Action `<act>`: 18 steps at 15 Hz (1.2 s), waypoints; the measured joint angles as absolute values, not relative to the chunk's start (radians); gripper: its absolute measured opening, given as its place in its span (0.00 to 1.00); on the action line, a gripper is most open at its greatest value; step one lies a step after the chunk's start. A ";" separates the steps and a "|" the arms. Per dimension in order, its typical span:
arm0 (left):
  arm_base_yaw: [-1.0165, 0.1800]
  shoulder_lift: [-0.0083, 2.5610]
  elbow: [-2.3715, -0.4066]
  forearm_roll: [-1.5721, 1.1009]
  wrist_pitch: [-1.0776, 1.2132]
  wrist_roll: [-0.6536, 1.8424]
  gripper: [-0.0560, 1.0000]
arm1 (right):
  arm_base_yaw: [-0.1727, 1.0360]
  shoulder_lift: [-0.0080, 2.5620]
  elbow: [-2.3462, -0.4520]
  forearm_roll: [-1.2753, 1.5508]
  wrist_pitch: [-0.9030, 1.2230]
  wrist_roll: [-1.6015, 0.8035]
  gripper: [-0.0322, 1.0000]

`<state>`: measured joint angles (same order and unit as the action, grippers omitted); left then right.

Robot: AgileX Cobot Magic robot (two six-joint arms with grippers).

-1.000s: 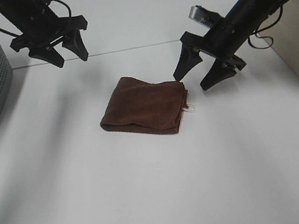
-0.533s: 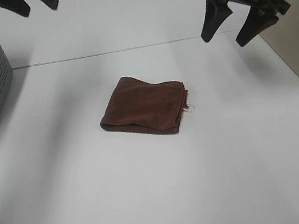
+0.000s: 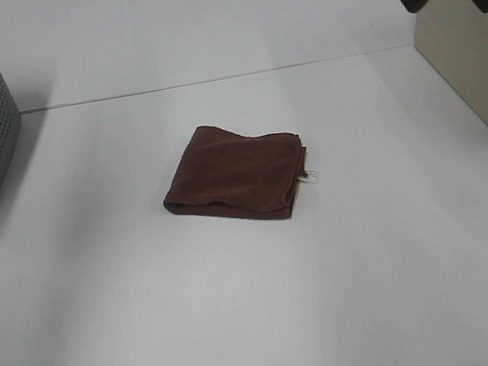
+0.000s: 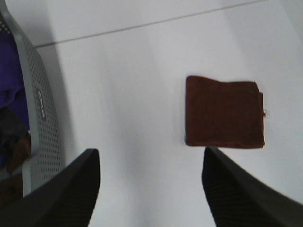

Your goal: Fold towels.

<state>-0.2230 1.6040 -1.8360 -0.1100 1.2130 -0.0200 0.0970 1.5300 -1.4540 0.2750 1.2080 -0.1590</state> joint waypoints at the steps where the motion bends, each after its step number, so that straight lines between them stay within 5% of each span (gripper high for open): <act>1: -0.223 1.522 -1.732 -0.109 1.213 -0.021 0.62 | 0.097 1.469 -1.388 0.262 1.212 -0.159 0.76; 11: -0.223 0.638 -0.768 -0.072 1.197 -0.021 0.62 | 0.097 0.800 -0.632 0.093 1.134 -0.049 0.76; 18: -0.223 0.268 -0.542 -0.078 1.143 0.035 0.62 | 0.097 0.381 -0.547 0.084 1.145 -0.091 0.76</act>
